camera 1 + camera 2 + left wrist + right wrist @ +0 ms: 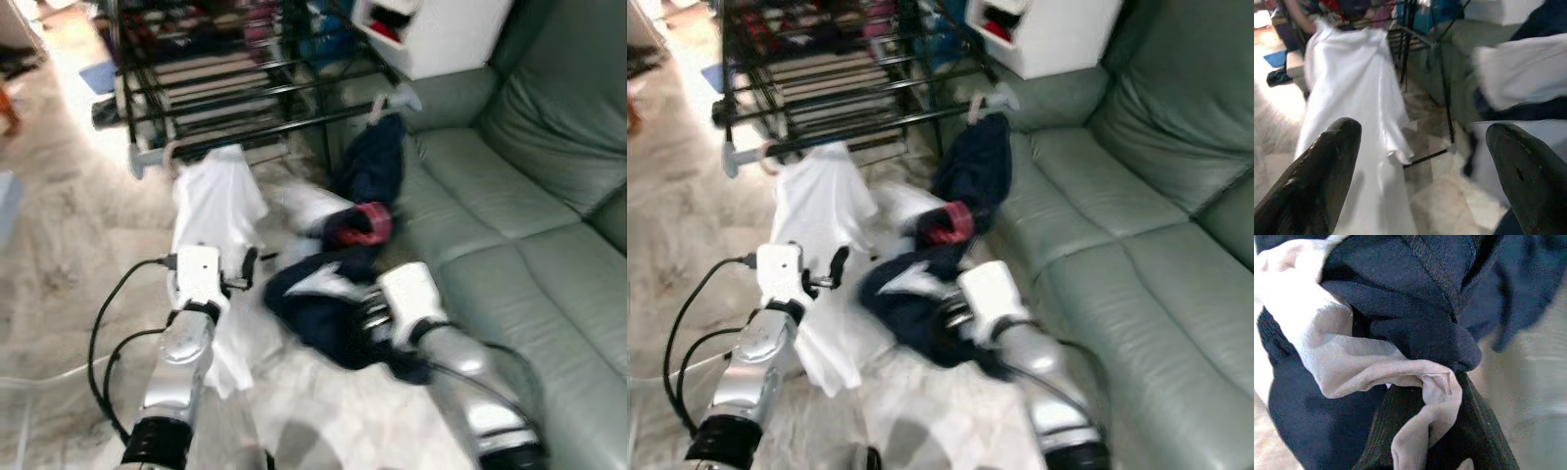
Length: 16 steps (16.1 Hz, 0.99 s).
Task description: Hang hanger
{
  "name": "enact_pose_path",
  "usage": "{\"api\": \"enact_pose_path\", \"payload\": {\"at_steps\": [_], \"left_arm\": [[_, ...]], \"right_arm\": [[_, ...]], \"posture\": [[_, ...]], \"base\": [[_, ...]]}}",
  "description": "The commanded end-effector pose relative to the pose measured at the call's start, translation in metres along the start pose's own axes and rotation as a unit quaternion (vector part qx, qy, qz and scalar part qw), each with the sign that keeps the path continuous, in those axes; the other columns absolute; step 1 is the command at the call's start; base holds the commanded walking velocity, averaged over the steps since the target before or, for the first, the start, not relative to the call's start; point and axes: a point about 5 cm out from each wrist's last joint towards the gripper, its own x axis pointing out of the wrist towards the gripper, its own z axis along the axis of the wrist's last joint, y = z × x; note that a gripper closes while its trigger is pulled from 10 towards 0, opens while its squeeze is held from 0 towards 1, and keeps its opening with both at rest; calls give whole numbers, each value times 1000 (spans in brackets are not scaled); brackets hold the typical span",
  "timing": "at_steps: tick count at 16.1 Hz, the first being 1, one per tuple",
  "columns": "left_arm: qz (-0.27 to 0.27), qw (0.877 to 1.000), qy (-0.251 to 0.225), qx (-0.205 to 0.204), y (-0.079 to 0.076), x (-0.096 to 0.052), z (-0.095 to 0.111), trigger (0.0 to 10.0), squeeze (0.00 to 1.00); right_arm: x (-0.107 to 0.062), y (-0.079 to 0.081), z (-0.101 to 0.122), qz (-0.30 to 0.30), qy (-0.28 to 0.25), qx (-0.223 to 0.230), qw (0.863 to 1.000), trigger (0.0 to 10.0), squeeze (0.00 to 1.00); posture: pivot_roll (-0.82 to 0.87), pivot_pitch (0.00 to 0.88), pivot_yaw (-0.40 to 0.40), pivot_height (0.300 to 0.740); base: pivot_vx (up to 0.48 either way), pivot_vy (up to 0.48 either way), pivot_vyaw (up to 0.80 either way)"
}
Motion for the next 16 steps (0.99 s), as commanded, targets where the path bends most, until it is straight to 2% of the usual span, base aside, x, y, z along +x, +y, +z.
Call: {"api": "enact_pose_path", "payload": {"at_steps": [1,4,6,9,11,14,16], "left_arm": [[12,1000,12,4,8,-2,-3,10000,0],[11,1000,14,4,7,-3,-3,10000,0],[11,1000,16,8,7,-3,-4,10000,0],[12,1000,15,17,8,-2,-1,10000,0],[9,1000,11,21,7,-1,0,10000,0],[5,1000,-12,21,7,-2,9,10000,0],[5,999,-17,30,9,-2,10,10000,0]], "right_arm": [[5,6,8,7,-14,2,1000,10000,0],[6,-3,9,-19,-12,4,1000,10000,0],[7,-4,9,-24,-11,3,1000,10000,0],[10,-21,7,-94,3,-1,996,10000,0],[11,-29,4,-115,13,-3,993,10000,0],[16,-29,6,-110,11,3,994,10000,0],[19,-28,9,-114,11,1,993,10000,0]], "posture": [[-20,0,4,740],[-19,0,3,740],[-17,0,4,740],[-14,0,6,740],[-12,0,8,740],[-8,0,9,740],[-8,0,9,740]], "base": [[0,461,0],[0,466,0],[0,469,0],[0,411,0],[0,0,0],[0,0,0],[300,144,0]]}}
